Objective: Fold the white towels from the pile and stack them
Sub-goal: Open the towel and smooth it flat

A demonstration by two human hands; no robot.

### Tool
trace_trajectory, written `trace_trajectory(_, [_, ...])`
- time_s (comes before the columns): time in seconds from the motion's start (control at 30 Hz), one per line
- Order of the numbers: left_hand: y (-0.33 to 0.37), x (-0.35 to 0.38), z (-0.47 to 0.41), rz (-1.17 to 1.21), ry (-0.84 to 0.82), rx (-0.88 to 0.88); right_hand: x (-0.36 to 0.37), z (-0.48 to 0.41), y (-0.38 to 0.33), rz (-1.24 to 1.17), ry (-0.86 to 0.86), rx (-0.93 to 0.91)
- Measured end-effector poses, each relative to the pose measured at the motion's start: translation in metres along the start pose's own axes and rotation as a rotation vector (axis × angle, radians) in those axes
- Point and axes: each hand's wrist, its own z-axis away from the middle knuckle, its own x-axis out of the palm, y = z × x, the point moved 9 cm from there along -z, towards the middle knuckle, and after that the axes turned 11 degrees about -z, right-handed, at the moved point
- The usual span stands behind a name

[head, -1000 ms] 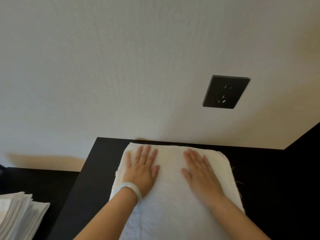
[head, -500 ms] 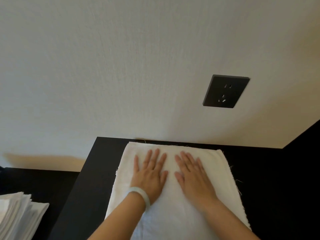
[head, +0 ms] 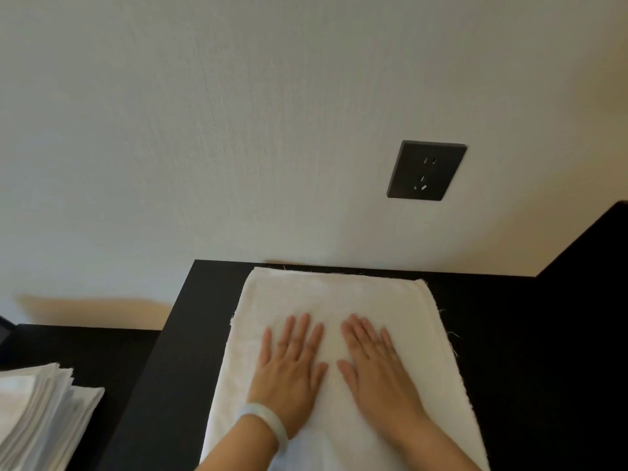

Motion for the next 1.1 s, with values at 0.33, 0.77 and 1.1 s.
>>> trace_trajectory(0.33, [-0.044, 0.006, 0.036, -0.088, -0.082, -0.292, -0.032, 0.047, 0.042, 0.033, 0.172, 0.404])
trace_trajectory(0.77, [-0.045, 0.028, 0.095, -0.009, 0.001, -0.194, -0.012, 0.113, 0.067, -0.032, 0.144, 0.347])
trace_trajectory(1.1, [-0.078, 0.028, 0.136, 0.303, -0.161, -0.089, -0.021, 0.154, 0.078, -0.463, -0.019, 0.141])
